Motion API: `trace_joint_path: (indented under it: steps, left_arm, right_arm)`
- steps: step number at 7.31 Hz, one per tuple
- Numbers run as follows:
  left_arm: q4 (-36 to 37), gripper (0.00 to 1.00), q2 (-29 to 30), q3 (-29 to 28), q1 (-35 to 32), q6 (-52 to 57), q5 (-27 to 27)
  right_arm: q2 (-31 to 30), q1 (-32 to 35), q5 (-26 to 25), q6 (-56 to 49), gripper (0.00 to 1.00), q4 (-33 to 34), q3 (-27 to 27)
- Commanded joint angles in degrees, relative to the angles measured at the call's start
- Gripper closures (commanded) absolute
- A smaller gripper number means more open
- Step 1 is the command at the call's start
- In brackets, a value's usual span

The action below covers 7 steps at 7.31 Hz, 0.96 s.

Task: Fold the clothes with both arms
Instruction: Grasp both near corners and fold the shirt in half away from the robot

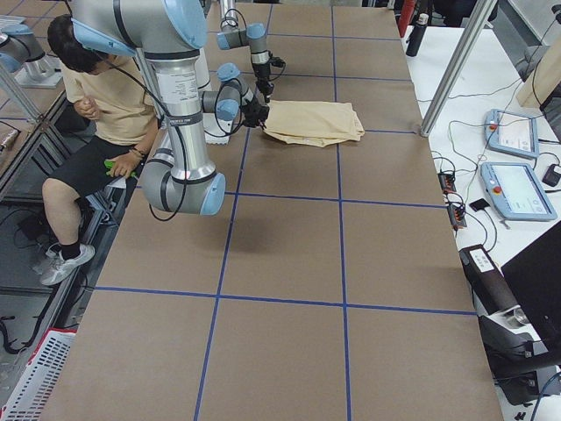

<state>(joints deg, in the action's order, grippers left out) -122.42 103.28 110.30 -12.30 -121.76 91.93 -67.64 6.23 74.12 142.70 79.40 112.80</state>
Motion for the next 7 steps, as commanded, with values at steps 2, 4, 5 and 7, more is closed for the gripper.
trace_joint_path:
  steps: [2,4,5,7]
  left_arm:
    - [6.04,1.0,-0.19,11.56,2.01,0.04,3.69]
    - [11.82,1.0,0.68,16.16,-3.73,3.35,10.25]
    - [12.72,1.0,2.35,15.39,-11.26,12.25,13.15]
    - [11.95,1.0,6.02,5.68,-19.22,19.61,16.08]
  right_arm:
    - [-2.66,-4.46,-0.91,2.04,1.0,9.41,11.43]
    - [-1.37,-1.16,0.4,1.27,1.0,15.32,16.4]
    - [2.12,6.26,4.15,-1.95,1.0,14.82,11.35]
    - [7.14,18.68,15.4,-12.23,1.0,14.64,4.22]
